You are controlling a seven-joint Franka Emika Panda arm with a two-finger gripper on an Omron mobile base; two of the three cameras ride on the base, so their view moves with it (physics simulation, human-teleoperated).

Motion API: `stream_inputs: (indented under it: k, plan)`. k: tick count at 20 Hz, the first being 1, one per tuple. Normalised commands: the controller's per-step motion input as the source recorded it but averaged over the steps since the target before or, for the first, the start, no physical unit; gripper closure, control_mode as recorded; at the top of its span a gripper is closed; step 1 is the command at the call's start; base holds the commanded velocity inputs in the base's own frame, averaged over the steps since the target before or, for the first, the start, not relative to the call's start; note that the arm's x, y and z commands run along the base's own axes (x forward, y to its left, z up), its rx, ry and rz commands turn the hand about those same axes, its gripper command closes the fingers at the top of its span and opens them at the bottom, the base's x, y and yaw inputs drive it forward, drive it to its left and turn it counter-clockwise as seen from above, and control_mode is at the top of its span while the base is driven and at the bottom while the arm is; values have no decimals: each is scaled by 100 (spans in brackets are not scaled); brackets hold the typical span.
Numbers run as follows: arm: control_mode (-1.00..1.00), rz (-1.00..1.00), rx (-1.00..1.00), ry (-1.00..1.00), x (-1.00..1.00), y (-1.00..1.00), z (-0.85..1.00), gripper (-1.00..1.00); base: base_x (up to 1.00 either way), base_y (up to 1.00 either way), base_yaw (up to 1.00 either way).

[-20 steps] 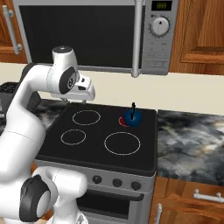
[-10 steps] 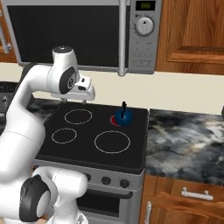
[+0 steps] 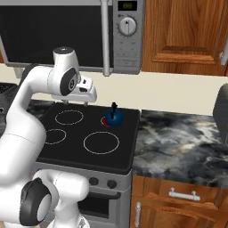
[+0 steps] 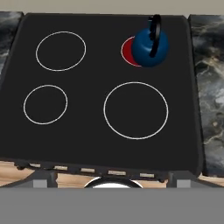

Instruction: The kettle is done boiling. Turn off the stove, then wait for 300 timesteps before moving the kettle to the dining table.

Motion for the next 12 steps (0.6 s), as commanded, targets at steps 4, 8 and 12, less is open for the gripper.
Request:
stream_inputs:
  k: [4, 8, 12]
  plan:
    - [100, 0, 0, 0, 0, 0, 0, -100, -20, -52, 0]
    - [100, 0, 0, 0, 0, 0, 0, -100, -19, -53, 0]
    - [100, 0, 0, 0, 0, 0, 0, -100, -18, -54, 0]
